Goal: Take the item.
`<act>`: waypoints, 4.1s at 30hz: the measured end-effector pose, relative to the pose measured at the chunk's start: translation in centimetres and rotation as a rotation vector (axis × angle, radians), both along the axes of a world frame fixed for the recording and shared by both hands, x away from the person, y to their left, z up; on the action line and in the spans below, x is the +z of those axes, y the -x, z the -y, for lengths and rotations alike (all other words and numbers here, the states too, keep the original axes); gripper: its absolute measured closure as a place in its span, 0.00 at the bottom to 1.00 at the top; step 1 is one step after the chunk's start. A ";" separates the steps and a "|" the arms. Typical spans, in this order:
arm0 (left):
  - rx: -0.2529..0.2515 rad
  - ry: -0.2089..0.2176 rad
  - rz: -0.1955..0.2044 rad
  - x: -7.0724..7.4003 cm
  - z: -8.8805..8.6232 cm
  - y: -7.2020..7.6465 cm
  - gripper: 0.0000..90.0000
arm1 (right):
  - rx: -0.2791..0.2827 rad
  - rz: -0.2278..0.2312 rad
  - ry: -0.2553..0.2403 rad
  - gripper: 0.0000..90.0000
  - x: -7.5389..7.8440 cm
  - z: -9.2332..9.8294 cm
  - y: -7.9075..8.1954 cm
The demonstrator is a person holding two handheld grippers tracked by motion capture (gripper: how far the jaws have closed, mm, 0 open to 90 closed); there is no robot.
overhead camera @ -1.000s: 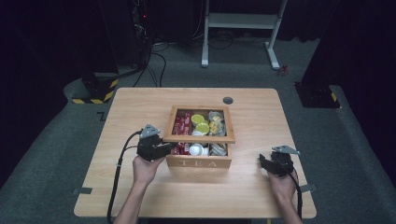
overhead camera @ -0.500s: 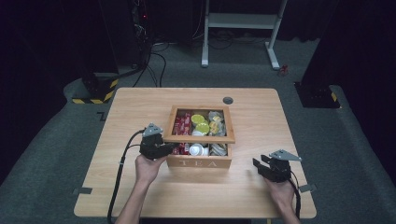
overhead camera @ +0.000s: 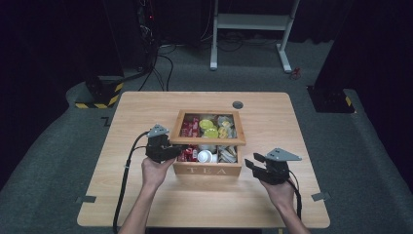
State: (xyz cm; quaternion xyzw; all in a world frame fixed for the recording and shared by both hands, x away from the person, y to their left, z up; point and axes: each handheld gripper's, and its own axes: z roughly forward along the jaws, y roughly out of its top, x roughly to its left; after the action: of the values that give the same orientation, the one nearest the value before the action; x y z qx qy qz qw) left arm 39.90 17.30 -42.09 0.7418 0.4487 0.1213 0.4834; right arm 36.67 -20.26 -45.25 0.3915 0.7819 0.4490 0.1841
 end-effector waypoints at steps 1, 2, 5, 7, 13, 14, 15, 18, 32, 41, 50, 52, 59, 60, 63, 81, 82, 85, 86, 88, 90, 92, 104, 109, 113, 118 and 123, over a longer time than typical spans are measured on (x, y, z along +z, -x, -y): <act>0.000 -0.006 -0.004 0.0 0.0 -0.1 0.69 | 0.025 -0.001 -0.003 0.60 0.2 -1.2 -0.2; -0.004 -0.004 -0.006 0.0 0.0 -0.3 0.69 | 0.034 0.000 0.000 0.59 0.2 -1.5 -0.2; 0.000 -0.014 -0.011 0.2 0.1 -0.6 0.68 | 0.061 -0.010 0.001 0.59 0.3 -2.7 -0.5; -0.002 -0.020 -0.007 0.4 0.1 -0.7 0.68 | 0.077 -0.013 0.004 0.59 0.4 -3.3 -0.5; -0.001 -0.025 -0.001 0.8 0.2 -0.8 0.67 | 0.114 -0.004 0.010 0.58 0.8 -5.1 -0.6; 0.000 -0.027 -0.001 0.8 0.2 -0.8 0.67 | 0.120 -0.001 0.013 0.58 0.7 -5.4 -0.7; 0.000 -0.026 -0.001 0.9 0.2 -0.9 0.67 | 0.125 -0.004 0.009 0.58 0.7 -5.7 -0.7; 0.000 -0.038 0.002 1.1 0.2 -0.9 0.66 | 0.141 -0.013 0.017 0.57 0.5 -6.7 -0.8; 0.021 -0.052 0.001 1.6 -0.3 -1.2 0.65 | 0.182 -0.006 0.054 0.57 -0.1 -11.6 -1.7; 0.023 -0.052 -0.010 1.6 -0.4 -1.6 0.64 | 0.181 -0.018 0.078 0.56 -0.2 -13.6 -2.9; 0.028 -0.052 -0.019 1.6 -0.6 -1.7 0.63 | 0.180 -0.025 0.131 0.54 -0.5 -15.0 -3.6; 0.028 -0.054 -0.018 1.6 -0.6 -1.7 0.63 | 0.179 -0.022 0.141 0.54 -0.5 -15.0 -3.6; 0.031 -0.047 -0.015 1.6 -0.7 -1.7 0.63 | 0.174 0.002 0.190 0.51 -0.7 -15.7 -3.6; 0.033 -0.043 -0.015 1.6 -0.7 -1.8 0.63 | 0.174 0.011 0.198 0.50 -0.7 -15.8 -3.6; 0.035 -0.040 -0.016 1.6 -0.7 -1.9 0.63 | 0.170 0.012 0.203 0.50 -0.7 -15.7 -3.6; 0.035 -0.060 -0.005 1.6 -0.8 -1.9 0.63 | 0.168 0.008 0.202 0.42 -0.5 -14.3 -3.8; 0.035 -0.058 -0.006 1.6 -0.8 -1.9 0.63 | 0.168 0.010 0.202 0.41 -0.5 -14.3 -3.8; 0.036 -0.058 -0.006 1.6 -0.8 -1.9 0.64 | 0.163 0.016 0.205 0.40 -0.6 -14.4 -3.7; 0.035 -0.058 -0.005 1.6 -0.8 -1.9 0.63 | 0.161 0.015 0.204 0.40 -0.6 -14.4 -3.7; 0.037 -0.055 -0.005 1.6 -0.8 -2.0 0.64 | 0.160 0.015 0.201 0.41 -0.6 -14.4 -3.7; 0.041 -0.052 -0.004 1.7 -0.8 -2.0 0.64 | 0.164 0.011 0.197 0.42 -0.6 -14.4 -3.7; 0.047 -0.053 -0.005 1.7 -0.7 -2.1 0.64 | 0.162 0.008 0.194 0.42 -0.6 -14.4 -3.7; 0.061 -0.048 0.011 2.6 -0.7 -2.7 0.64 | 0.157 -0.055 0.138 0.41 -0.9 -14.2 -4.3; 0.062 -0.059 0.017 2.8 -0.7 -2.9 0.64 | 0.168 -0.087 0.116 0.40 -1.0 -14.2 -4.8; 0.061 -0.054 0.018 3.1 -0.6 -3.1 0.64 | 0.185 -0.107 0.099 0.46 -1.0 -14.2 -5.0; 0.058 -0.062 0.023 3.4 -0.4 -3.2 0.64 | 0.181 -0.104 0.107 0.47 -1.0 -14.4 -4.9; 0.052 -0.065 0.025 3.4 -0.4 -3.2 0.64 | 0.183 -0.066 0.125 0.47 -0.9 -14.6 -4.6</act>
State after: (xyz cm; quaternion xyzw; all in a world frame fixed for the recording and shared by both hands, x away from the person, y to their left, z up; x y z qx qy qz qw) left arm 43.11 17.67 -38.67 0.7437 0.4577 0.1576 0.4611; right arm 41.24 -5.64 -46.18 0.3205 0.8465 0.4011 0.1407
